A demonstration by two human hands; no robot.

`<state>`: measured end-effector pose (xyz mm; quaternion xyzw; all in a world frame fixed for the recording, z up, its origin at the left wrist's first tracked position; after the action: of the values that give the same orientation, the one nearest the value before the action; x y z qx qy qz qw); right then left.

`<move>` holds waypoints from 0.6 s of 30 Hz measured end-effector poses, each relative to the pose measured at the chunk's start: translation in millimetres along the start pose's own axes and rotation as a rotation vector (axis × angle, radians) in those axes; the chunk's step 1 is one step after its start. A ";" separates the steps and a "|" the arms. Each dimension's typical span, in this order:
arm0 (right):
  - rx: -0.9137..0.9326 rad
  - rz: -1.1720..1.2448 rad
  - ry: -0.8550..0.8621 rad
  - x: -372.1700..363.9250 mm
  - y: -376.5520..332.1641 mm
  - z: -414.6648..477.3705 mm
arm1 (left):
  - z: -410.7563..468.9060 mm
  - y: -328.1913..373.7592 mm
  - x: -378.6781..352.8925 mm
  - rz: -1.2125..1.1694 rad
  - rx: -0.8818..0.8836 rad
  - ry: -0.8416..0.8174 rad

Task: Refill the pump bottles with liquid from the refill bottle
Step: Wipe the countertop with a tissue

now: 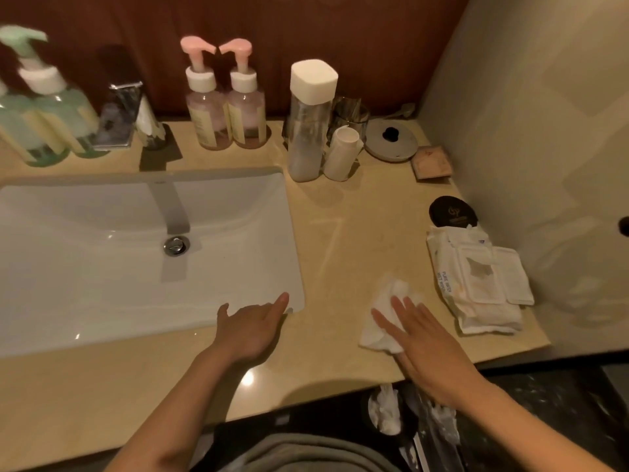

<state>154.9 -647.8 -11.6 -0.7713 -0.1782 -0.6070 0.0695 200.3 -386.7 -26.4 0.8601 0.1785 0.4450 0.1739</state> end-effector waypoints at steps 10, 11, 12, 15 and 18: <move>-0.247 0.218 0.033 22.1 -58.6 77.9 | -7.3 1.9 2.9 0.098 -0.072 -0.040; -0.214 0.223 0.029 22.5 -73.0 75.4 | -7.7 0.6 3.0 0.100 -0.080 -0.042; -0.200 0.229 0.029 22.4 -85.3 70.3 | -8.0 -1.0 3.0 0.099 -0.089 -0.042; -0.188 0.241 0.067 20.3 -114.5 44.6 | -6.9 -4.9 2.0 0.072 -0.133 -0.049; -0.172 0.215 -0.027 0.8 -124.5 15.2 | -7.3 -5.3 2.6 0.054 -0.170 -0.047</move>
<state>124.1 -527.4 -28.3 -0.7972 -0.0430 -0.5986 0.0655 194.9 -379.8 -23.0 0.8570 0.1126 0.4426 0.2385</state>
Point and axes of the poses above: each hand's wrist, its own z-axis towards the middle knuckle, its own x-axis out of the back of the hand, y = z × x, the point moved 5 cm from there along z, towards the middle knuckle
